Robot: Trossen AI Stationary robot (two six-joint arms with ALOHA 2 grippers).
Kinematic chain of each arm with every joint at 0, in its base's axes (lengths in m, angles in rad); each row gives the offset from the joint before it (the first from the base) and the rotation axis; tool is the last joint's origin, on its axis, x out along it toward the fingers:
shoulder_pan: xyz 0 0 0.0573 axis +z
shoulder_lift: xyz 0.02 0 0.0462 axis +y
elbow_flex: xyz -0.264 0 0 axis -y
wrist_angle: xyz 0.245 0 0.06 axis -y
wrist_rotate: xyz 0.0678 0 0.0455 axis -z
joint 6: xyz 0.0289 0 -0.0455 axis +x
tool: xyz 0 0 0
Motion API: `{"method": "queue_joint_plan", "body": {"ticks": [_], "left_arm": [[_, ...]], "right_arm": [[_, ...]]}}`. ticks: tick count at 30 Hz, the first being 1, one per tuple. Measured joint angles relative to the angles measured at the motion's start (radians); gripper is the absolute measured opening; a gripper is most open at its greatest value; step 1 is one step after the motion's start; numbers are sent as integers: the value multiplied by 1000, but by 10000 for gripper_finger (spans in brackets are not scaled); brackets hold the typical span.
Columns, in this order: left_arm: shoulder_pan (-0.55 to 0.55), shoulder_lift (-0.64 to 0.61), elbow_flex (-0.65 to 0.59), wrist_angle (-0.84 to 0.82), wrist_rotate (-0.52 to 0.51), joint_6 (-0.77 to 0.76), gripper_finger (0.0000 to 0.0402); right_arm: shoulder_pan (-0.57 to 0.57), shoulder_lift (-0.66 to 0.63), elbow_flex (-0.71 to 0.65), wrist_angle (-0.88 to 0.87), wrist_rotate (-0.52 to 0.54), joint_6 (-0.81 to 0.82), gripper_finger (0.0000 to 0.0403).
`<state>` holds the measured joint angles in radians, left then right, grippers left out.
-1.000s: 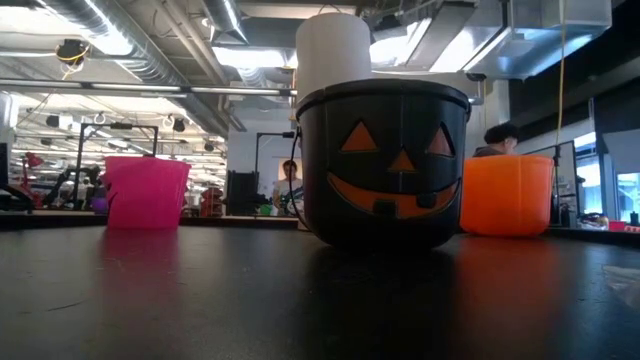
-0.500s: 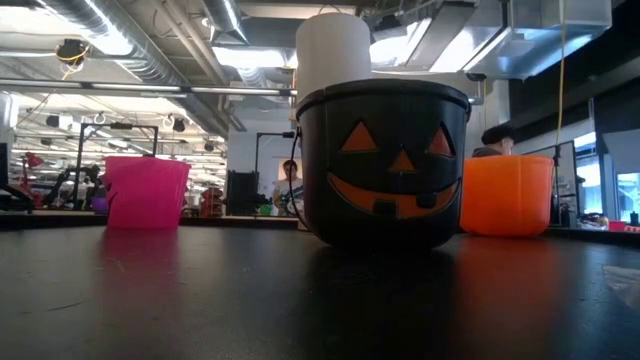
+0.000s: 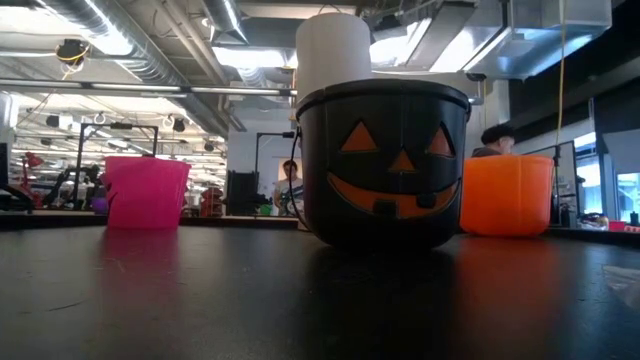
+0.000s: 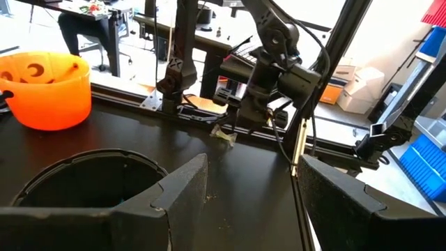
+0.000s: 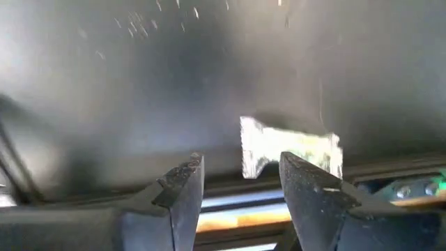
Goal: Sort candy
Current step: Put the green gummy into the pink bucket
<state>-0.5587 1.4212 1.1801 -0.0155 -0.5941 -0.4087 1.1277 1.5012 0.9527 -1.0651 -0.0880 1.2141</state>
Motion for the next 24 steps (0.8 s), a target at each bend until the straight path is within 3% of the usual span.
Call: {"method": "queue_joint_plan", "body": {"ticks": [5,15,18,24], "left_arm": [[0,0,0,0,-1,0,215],[0,0,0,0,-10,0,215],[0,0,0,0,-11,11,215],[1,0,0,1,-26,26,215]], "right_arm": [[59,65,0,-17,-1,45,186],[63,246,0,-74,-26,35,181],[63,252,1,-72,-38,35,151],[63,234,36,-112,-4,37,42]]}}
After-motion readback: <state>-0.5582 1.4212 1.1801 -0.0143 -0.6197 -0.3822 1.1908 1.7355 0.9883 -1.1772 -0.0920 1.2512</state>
